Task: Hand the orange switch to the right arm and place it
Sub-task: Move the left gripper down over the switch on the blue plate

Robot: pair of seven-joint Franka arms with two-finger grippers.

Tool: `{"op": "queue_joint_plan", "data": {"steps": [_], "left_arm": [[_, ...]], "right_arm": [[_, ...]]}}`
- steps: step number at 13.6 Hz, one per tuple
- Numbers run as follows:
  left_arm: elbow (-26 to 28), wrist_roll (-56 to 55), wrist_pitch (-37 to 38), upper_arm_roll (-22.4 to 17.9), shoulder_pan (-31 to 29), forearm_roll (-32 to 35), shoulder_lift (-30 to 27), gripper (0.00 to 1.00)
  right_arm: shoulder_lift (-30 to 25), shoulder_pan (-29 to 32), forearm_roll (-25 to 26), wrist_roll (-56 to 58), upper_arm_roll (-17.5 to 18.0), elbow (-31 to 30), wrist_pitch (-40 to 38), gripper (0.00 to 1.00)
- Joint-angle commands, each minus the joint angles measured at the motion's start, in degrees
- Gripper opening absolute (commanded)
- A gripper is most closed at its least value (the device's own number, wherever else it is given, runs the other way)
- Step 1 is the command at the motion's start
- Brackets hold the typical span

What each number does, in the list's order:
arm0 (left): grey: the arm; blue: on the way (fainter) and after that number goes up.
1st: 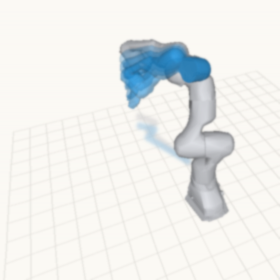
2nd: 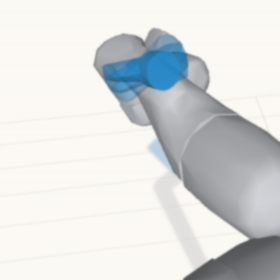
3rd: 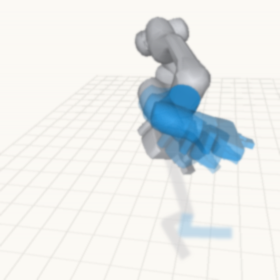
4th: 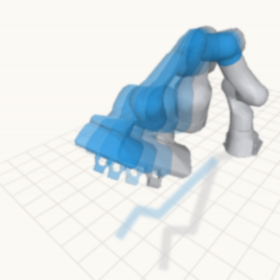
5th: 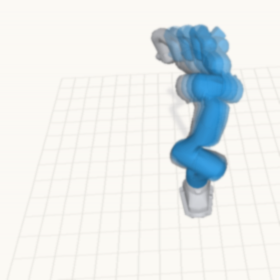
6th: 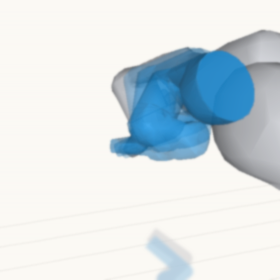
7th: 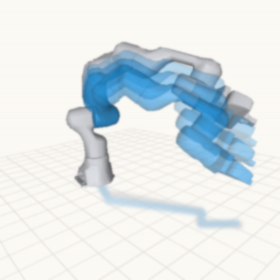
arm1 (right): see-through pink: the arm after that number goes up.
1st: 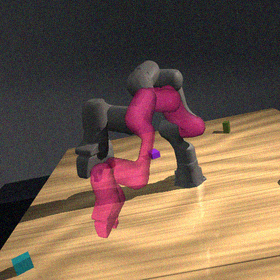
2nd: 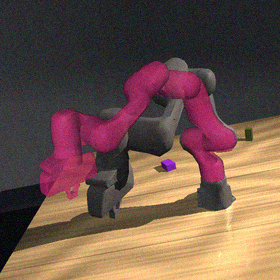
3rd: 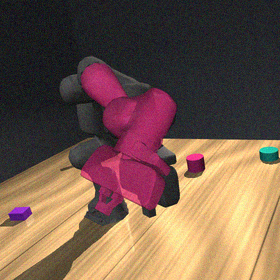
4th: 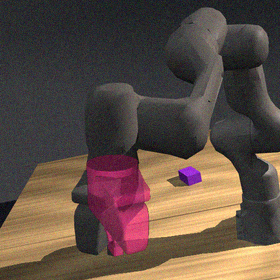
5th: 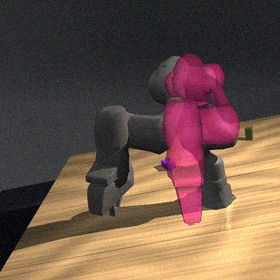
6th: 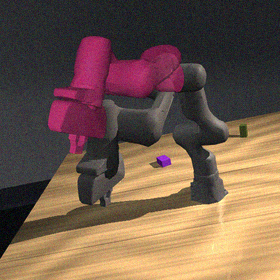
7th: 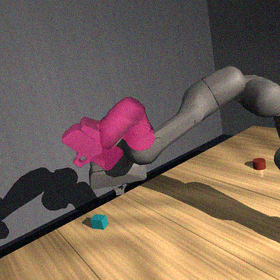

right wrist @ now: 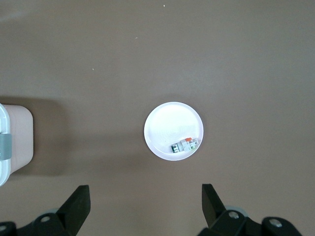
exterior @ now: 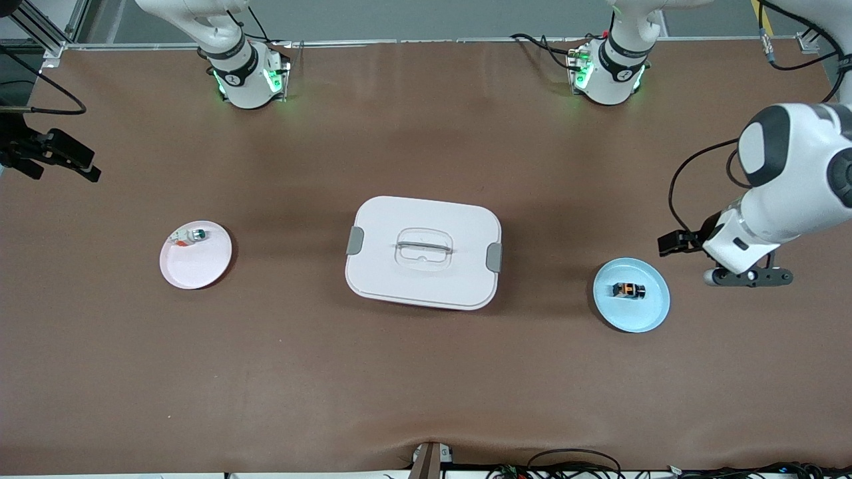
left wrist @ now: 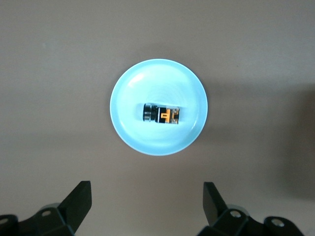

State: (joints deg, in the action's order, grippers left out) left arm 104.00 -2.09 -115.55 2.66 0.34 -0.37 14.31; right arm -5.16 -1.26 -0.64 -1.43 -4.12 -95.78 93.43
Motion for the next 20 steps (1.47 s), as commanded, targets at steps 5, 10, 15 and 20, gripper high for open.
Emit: {"op": "queue_joint_plan", "data": {"steps": [5,10,15,20], "left_arm": [[0.1,0.1,-8.1,0.1,1.8,2.6,7.5,1.00],[1.6,0.1,-12.9,0.1,2.3,4.7,11.0,1.00],[1.6,0.1,-15.4,0.1,2.4,7.9,14.2,1.00],[1.6,0.2,-17.5,0.2,3.2,10.1,16.4,1.00]], "right_arm": [[-1.0,0.0,0.6,0.6,0.1,-0.8,0.2,1.00],[-1.0,0.1,0.6,0.6,0.1,-0.8,0.3,1.00],[-1.0,0.0,0.6,0.6,0.2,-0.8,0.2,1.00],[-1.0,0.1,0.6,0.6,0.1,-0.9,0.2,1.00]]}}
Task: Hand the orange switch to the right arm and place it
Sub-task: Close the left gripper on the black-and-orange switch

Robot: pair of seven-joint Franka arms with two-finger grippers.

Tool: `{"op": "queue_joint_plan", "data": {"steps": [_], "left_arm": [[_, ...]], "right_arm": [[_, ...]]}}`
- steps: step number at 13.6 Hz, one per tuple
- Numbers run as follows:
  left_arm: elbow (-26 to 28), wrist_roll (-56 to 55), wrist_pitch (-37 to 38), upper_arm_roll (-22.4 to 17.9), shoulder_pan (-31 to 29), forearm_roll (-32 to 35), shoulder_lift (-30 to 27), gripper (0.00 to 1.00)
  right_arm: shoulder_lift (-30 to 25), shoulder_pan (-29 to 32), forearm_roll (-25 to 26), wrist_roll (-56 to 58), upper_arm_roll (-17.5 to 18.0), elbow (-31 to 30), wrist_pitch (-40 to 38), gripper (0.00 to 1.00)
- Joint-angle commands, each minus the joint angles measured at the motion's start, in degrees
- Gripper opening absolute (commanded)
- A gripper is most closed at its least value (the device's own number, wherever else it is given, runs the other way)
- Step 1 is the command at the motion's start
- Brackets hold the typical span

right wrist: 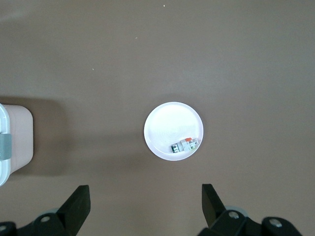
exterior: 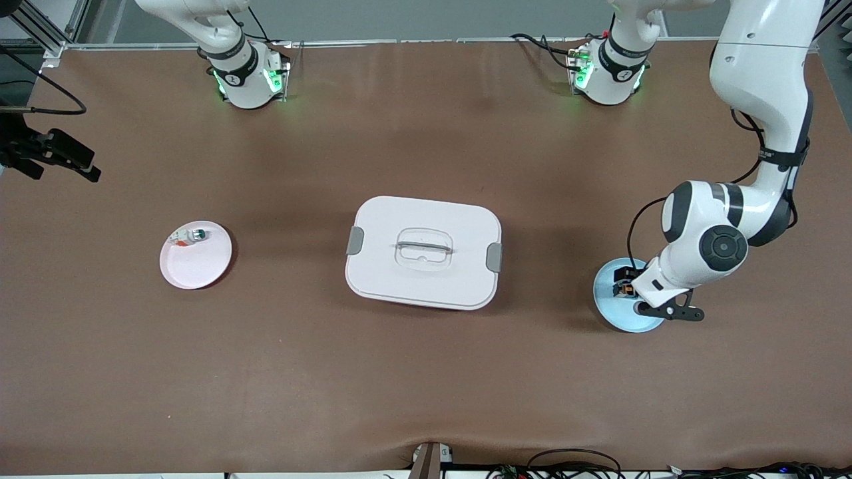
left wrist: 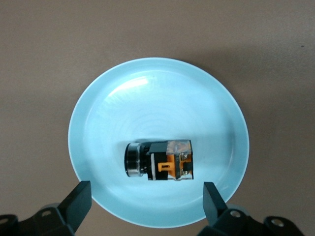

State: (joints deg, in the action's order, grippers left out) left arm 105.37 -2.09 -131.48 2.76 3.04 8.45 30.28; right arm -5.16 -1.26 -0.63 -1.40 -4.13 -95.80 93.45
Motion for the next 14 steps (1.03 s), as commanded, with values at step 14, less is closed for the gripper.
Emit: {"op": "queue_joint_plan", "data": {"steps": [14], "left_arm": [[2.1,0.2,-10.3,0.2,-0.1,1.4,4.4,1.00]], "right_arm": [[-1.0,-0.1,0.5,0.5,0.2,-0.8,0.4,1.00]]}}
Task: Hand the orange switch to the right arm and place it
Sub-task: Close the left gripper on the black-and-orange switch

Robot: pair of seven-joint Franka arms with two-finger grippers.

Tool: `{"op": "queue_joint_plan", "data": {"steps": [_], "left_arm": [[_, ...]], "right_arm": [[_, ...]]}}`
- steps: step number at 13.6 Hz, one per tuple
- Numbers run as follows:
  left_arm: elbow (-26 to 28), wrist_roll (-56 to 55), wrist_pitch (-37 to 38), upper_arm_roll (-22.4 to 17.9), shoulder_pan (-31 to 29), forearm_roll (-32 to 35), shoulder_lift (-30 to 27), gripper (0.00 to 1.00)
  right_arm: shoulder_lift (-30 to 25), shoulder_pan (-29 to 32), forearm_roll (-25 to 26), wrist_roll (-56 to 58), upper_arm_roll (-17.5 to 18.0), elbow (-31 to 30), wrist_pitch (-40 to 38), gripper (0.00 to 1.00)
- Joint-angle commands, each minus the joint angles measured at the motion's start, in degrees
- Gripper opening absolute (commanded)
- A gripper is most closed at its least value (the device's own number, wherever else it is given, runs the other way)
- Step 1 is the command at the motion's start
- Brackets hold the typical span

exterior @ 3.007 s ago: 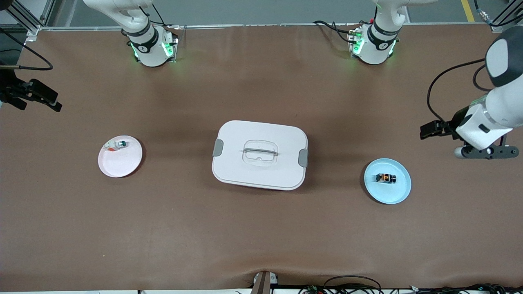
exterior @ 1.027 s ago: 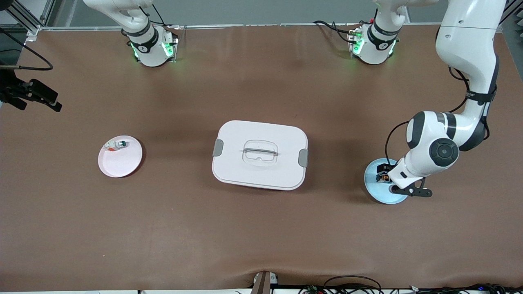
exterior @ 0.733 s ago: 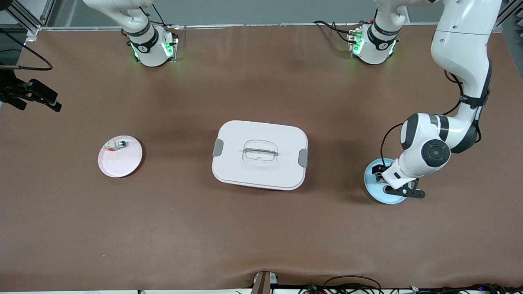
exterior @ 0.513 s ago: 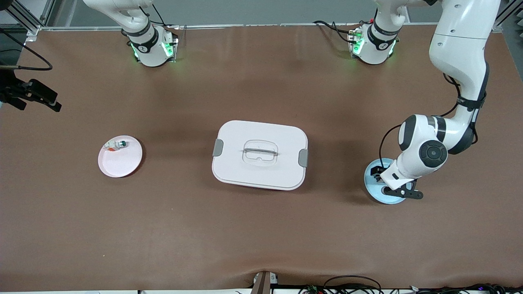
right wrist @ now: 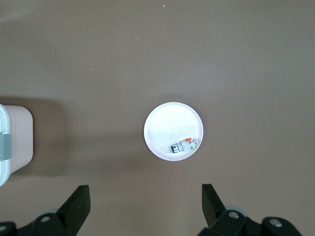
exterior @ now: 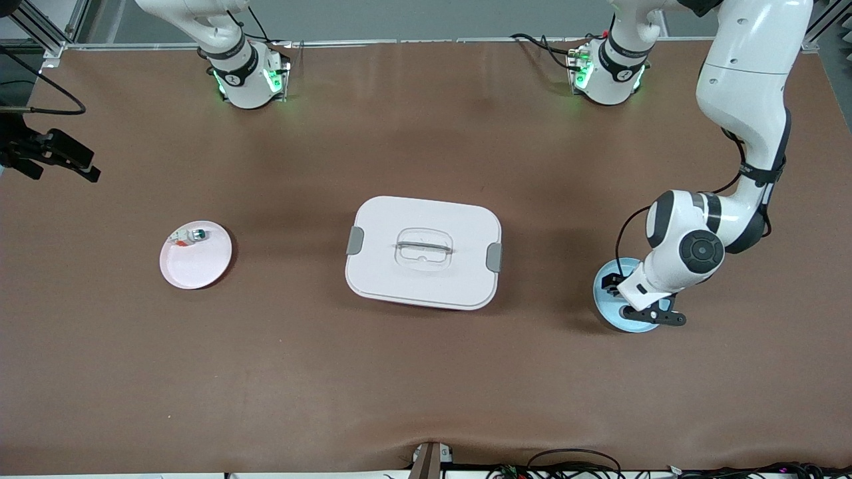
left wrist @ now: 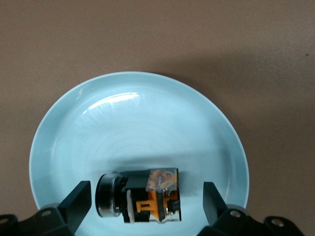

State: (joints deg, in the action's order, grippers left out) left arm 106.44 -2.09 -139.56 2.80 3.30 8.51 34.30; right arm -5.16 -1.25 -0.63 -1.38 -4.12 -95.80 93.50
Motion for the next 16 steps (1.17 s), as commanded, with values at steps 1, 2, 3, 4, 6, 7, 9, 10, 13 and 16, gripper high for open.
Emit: {"op": "queue_joint_plan", "data": {"steps": [1,2,3,4,6,7,9,10,13,16], "left_arm": [[1.0,0.1,-2.3,0.1,-0.5,1.2,0.4,1.00],[1.0,0.1,-2.4,0.1,-0.5,1.2,0.5,1.00],[1.2,0.1,-2.5,0.2,-0.6,1.2,0.5,1.00],[1.3,0.1,-2.7,0.2,-0.6,1.2,0.8,1.00],[1.3,0.1,-3.0,0.1,-0.6,1.2,0.9,1.00],[1.4,0.1,-3.0,0.1,-0.6,1.2,0.9,1.00],[1.7,0.1,-3.1,0.1,-0.6,1.2,0.9,1.00],[1.7,0.1,-3.4,0.1,-0.6,1.2,0.9,1.00],[1.7,0.0,-3.7,0.1,-0.6,1.2,1.1,1.00],[1.7,-0.2,-3.8,0.1,-0.6,1.2,1.1,0.74]], "right_arm": [[-1.0,-0.1,0.5,0.5,0.2,-0.8,0.4,1.00],[-1.0,-0.1,0.5,0.5,0.2,-0.8,0.4,1.00],[-1.0,-0.1,0.5,0.5,0.1,-0.8,0.4,1.00],[-1.0,0.0,0.5,0.5,0.1,-0.8,0.4,1.00],[-0.9,0.0,0.5,0.5,0.1,-0.5,0.5,1.00],[-0.8,0.1,0.4,0.6,0.1,-0.2,0.9,1.00],[0.3,0.5,-0.2,4.1,-0.1,1.4,0.3,1.00],[0.4,0.5,-0.2,4.5,-0.2,1.5,0.5,1.00],[3.9,0.6,0.6,4.8,-0.2,2.1,0.5,1.00],[6.4,0.7,0.9,5.2,-0.3,2.9,0.7,1.00]]}}
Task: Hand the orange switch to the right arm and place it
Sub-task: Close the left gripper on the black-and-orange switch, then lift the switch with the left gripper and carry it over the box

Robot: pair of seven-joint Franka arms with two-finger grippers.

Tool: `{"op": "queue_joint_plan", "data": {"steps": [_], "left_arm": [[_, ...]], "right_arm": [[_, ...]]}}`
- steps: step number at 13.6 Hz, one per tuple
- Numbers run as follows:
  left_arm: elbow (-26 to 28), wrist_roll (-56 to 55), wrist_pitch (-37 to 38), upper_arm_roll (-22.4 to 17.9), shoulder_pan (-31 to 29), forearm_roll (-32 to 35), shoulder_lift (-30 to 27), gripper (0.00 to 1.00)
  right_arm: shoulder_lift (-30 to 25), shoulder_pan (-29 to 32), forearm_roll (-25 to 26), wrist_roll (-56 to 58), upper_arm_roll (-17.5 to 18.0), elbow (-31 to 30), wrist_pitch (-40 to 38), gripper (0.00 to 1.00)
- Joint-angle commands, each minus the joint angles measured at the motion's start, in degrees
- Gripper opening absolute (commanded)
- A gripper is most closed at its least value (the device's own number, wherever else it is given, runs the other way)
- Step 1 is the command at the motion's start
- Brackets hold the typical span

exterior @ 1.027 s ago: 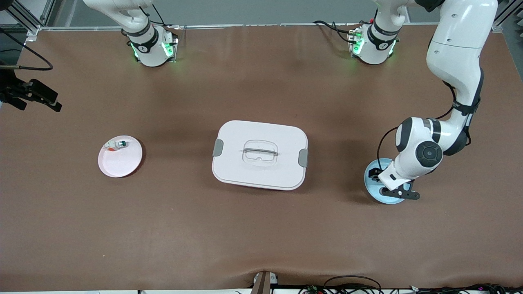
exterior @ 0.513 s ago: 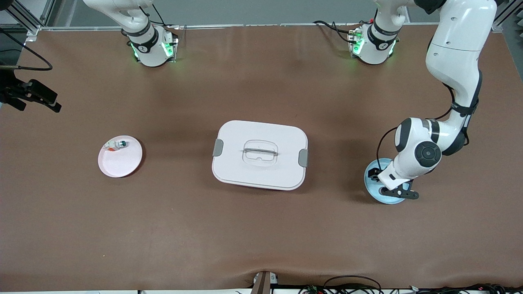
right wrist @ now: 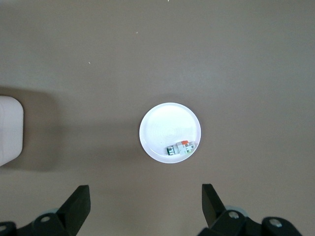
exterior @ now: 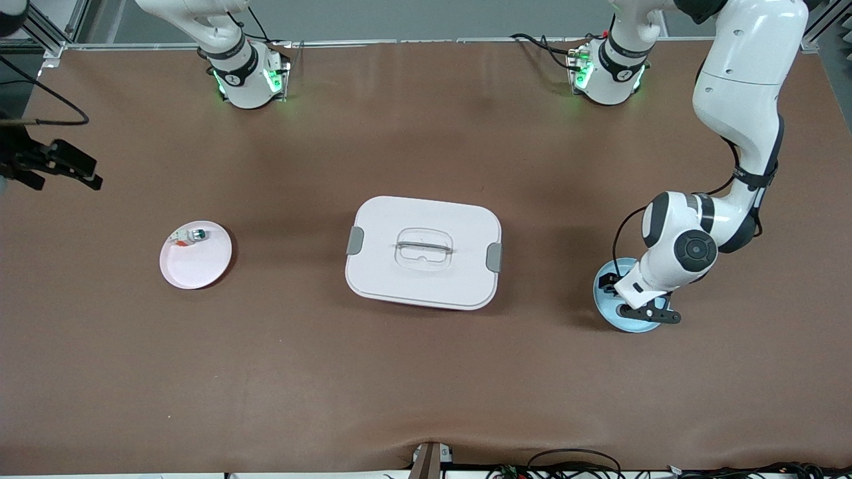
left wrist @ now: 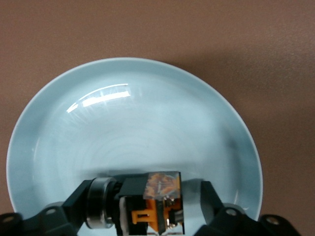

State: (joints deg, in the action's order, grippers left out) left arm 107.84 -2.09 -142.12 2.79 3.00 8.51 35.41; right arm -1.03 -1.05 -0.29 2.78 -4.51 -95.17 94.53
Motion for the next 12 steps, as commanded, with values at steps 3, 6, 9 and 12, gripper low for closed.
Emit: {"op": "queue_joint_plan", "data": {"steps": [3,6,9,12], "left_arm": [[0.3,-2.7,-1.2,0.1,-0.2,1.2,0.0,0.34],[0.3,-2.7,-1.1,0.2,-0.2,1.2,-0.1,0.34],[0.0,-2.5,-0.5,0.2,-0.3,1.2,-1.7,0.35],[-0.4,-2.7,4.6,0.4,-0.3,0.0,-5.0,0.35]], "right_arm": [[2.4,0.9,0.5,1.2,0.1,2.2,-0.4,1.00],[5.3,1.0,0.6,1.1,0.1,2.4,0.0,1.00],[7.1,1.1,0.6,1.3,0.1,3.1,0.0,1.00],[7.8,1.3,0.6,1.3,0.0,3.1,-0.1,1.00]]}}
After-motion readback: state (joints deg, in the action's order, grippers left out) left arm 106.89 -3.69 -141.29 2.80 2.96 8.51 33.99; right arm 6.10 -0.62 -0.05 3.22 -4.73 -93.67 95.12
